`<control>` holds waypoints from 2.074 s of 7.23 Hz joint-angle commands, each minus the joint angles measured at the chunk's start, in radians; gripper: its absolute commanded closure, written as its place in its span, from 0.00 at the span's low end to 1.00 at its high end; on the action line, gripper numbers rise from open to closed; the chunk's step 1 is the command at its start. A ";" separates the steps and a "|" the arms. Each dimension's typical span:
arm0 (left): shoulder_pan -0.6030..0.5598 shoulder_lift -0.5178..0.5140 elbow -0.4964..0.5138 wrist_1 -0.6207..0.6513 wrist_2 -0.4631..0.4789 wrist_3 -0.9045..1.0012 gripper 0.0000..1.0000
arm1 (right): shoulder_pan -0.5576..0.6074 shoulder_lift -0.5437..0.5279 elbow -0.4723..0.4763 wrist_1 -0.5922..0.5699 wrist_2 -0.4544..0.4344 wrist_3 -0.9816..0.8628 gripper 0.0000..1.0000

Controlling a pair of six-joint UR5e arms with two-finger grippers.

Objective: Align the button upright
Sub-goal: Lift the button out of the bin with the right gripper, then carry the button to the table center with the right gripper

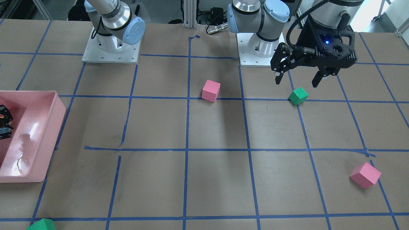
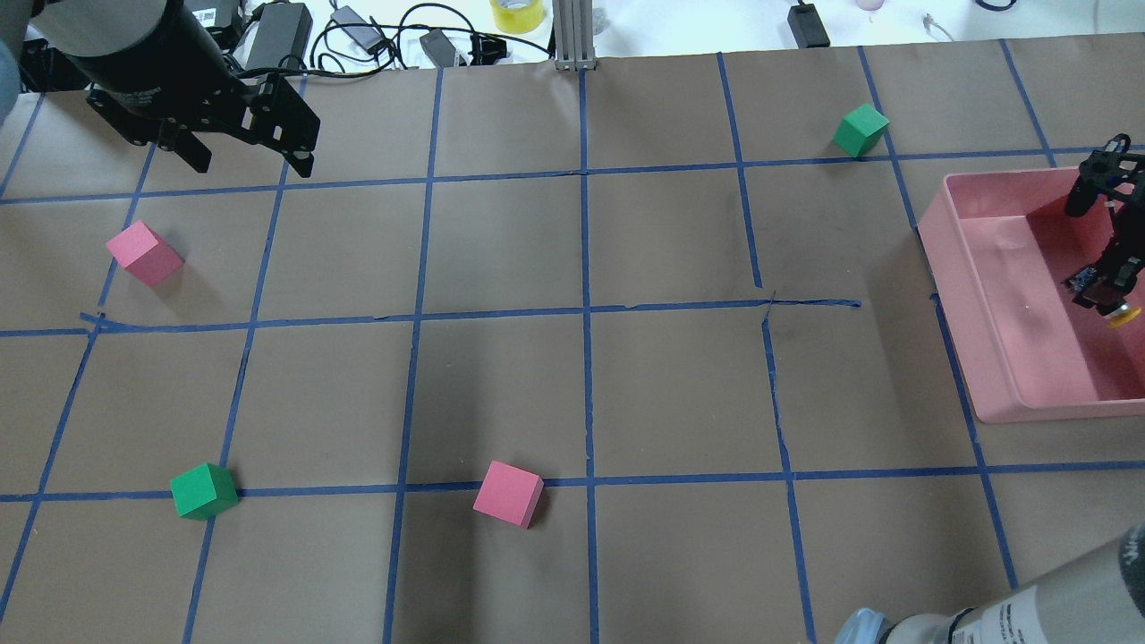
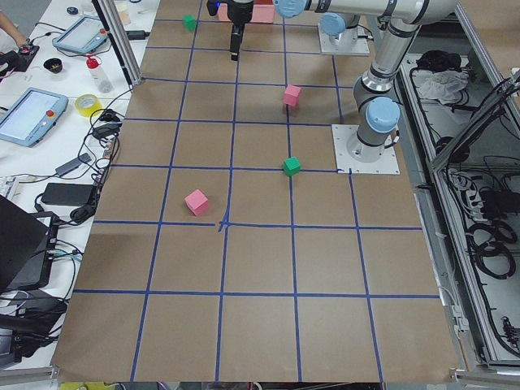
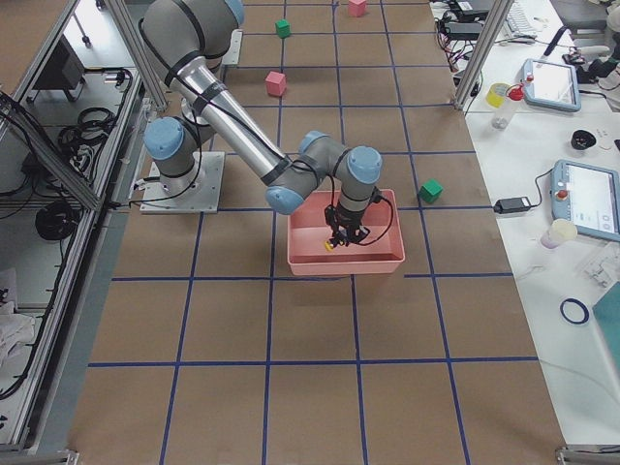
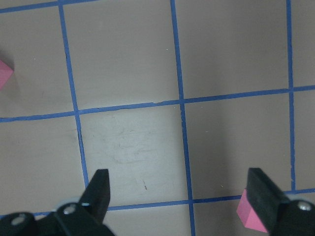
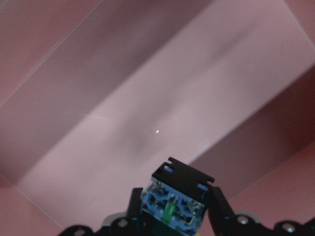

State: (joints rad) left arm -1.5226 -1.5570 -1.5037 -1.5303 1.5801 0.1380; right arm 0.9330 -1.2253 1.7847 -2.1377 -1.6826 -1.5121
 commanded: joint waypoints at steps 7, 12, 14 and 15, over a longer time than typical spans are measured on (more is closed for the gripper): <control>0.001 0.000 -0.003 -0.001 0.000 -0.002 0.00 | 0.336 -0.082 -0.243 0.274 0.030 0.603 1.00; 0.001 0.000 -0.003 -0.001 0.000 -0.002 0.00 | 0.651 0.108 -0.364 0.262 0.181 1.246 1.00; 0.001 0.001 -0.003 -0.001 0.000 0.000 0.00 | 0.733 0.196 -0.421 0.262 0.231 1.250 1.00; 0.001 0.000 -0.003 -0.001 0.000 0.000 0.00 | 0.763 0.237 -0.432 0.250 0.272 1.230 1.00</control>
State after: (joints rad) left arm -1.5217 -1.5565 -1.5064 -1.5309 1.5800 0.1379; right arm 1.6526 -1.0419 1.3753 -1.8784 -1.4535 -0.2694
